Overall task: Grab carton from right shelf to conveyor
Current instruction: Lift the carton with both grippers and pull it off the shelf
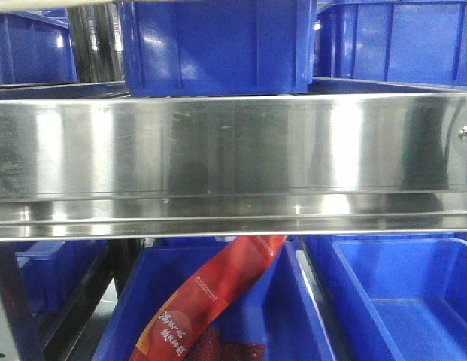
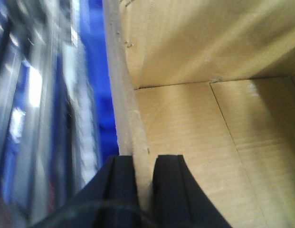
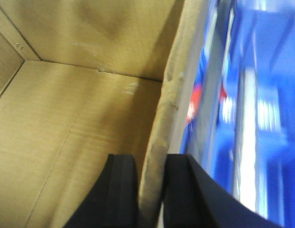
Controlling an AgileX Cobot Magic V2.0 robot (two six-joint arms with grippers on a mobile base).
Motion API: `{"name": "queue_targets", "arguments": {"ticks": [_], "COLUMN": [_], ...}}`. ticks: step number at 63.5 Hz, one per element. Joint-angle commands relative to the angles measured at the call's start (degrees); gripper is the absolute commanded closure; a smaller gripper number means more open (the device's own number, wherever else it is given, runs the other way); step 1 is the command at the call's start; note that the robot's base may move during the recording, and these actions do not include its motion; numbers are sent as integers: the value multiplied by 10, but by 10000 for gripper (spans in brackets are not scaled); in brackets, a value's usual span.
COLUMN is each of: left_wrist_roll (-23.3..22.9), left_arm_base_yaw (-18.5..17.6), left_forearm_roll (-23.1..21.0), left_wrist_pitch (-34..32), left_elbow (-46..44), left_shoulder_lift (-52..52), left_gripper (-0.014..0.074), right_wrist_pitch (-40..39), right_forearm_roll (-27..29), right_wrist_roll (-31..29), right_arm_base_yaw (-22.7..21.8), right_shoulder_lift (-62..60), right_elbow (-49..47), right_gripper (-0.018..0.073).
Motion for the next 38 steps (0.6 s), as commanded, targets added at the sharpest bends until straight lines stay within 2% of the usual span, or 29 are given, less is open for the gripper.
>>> {"name": "queue_targets", "arguments": {"ticks": [1, 11, 18, 38], "left_wrist_roll": [-5, -39, -41, -41], "left_arm_base_yaw": [-17, -39, -39, -39], "left_forearm_roll": [16, 45, 56, 76], "left_wrist_pitch": [-8, -8, -8, -8], "left_elbow": [41, 126, 161, 175], "left_shoulder_lift": [-37, -93, -110, -110], "left_gripper": [613, 613, 613, 613], "right_wrist_pitch": [-17, -17, -17, -17], "right_forearm_roll": [-4, 8, 13, 13], "right_wrist_roll": [-8, -8, -8, -9], "right_arm_base_yaw": [-3, -3, -3, -3], "right_shoulder_lift": [-40, -79, -81, -58], "right_elbow": [42, 86, 92, 94], "right_gripper": [628, 628, 628, 628]}}
